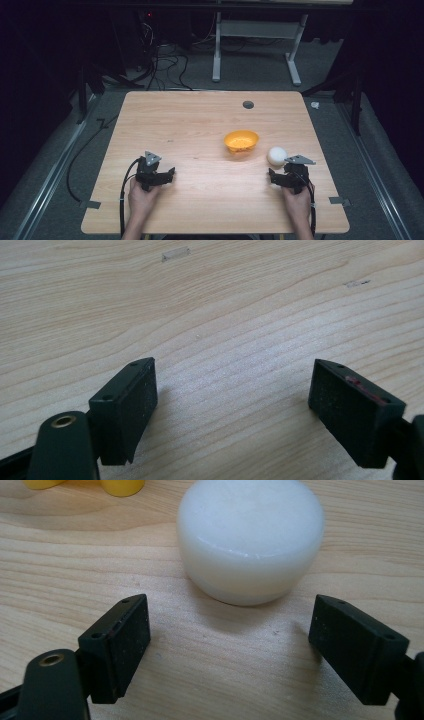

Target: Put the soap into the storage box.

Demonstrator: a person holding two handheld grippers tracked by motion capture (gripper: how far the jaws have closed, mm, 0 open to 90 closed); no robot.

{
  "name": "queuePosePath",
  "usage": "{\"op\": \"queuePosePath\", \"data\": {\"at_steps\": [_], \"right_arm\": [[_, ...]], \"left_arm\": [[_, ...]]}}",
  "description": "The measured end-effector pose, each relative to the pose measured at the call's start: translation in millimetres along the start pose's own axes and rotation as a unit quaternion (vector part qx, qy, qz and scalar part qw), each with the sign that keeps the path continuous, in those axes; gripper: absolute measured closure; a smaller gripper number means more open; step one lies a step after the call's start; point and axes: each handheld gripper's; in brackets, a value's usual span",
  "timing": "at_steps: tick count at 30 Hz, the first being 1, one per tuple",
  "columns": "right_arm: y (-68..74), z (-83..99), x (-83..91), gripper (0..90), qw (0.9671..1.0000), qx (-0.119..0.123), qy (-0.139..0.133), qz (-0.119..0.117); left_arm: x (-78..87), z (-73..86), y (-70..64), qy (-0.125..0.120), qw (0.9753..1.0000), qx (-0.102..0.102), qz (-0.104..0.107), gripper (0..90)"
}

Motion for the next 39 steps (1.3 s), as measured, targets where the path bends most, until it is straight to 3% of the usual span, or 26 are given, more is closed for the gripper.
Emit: {"op": "queuePosePath", "data": {"at_steps": [39], "right_arm": [[-0.5, 0.0, 1.1, 18.9, 1.0, -0.002, -0.001, -0.007]], "left_arm": [[-0.2, -0.2, 0.0, 0.0, 1.0, 0.002, -0.001, 20.3]]}}
Point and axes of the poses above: each handheld gripper's, and its own axes: x roughly backward along the jaws, z roughly out of its underside, y roughly to its left, and after that the axes turned 9 degrees about -y, right-handed
